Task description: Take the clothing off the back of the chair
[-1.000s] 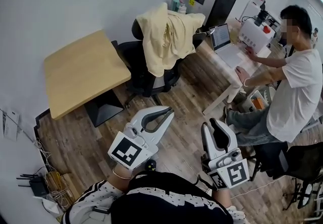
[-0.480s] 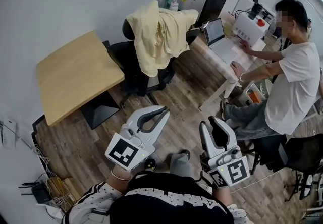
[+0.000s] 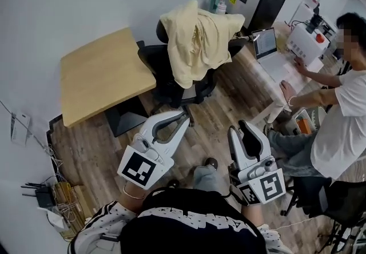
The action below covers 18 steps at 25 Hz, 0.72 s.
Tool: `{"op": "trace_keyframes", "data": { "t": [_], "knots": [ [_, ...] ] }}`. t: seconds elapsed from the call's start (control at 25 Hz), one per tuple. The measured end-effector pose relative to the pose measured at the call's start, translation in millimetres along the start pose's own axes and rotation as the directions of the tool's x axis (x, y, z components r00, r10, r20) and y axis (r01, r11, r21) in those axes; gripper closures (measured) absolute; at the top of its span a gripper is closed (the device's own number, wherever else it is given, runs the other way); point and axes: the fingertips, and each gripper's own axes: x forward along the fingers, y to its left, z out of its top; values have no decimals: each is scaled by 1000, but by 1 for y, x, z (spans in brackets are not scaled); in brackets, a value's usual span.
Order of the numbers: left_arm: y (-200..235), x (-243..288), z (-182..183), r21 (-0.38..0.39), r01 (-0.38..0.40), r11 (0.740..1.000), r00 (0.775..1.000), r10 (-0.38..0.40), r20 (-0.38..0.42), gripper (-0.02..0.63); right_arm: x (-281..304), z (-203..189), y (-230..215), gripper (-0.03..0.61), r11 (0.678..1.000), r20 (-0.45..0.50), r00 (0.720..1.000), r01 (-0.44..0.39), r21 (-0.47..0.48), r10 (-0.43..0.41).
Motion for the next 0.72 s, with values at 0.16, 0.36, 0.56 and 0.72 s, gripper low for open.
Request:
{"op": "trace_keyframes", "data": {
  "t": [0.16, 0.36, 0.56, 0.72],
  "knots": [
    [2, 16, 7, -11, -50, 999, 999, 50, 8, 585, 21, -6, -25, 460, 998, 2, 998, -59, 33, 59],
    [20, 30, 5, -78, -119, 990, 993, 118, -17, 578, 41, -10, -49, 457, 991, 5, 993, -121, 52, 121],
    [37, 56, 3, -54, -188, 981, 982, 189, 2, 578, 59, -16, -81, 454, 983, 8, 986, -168, 72, 168],
    [44, 75, 1, -33, -220, 975, 975, 218, -50, 573, 71, -18, -102, 451, 975, 35, 981, -196, 104, 193]
  ]
}}
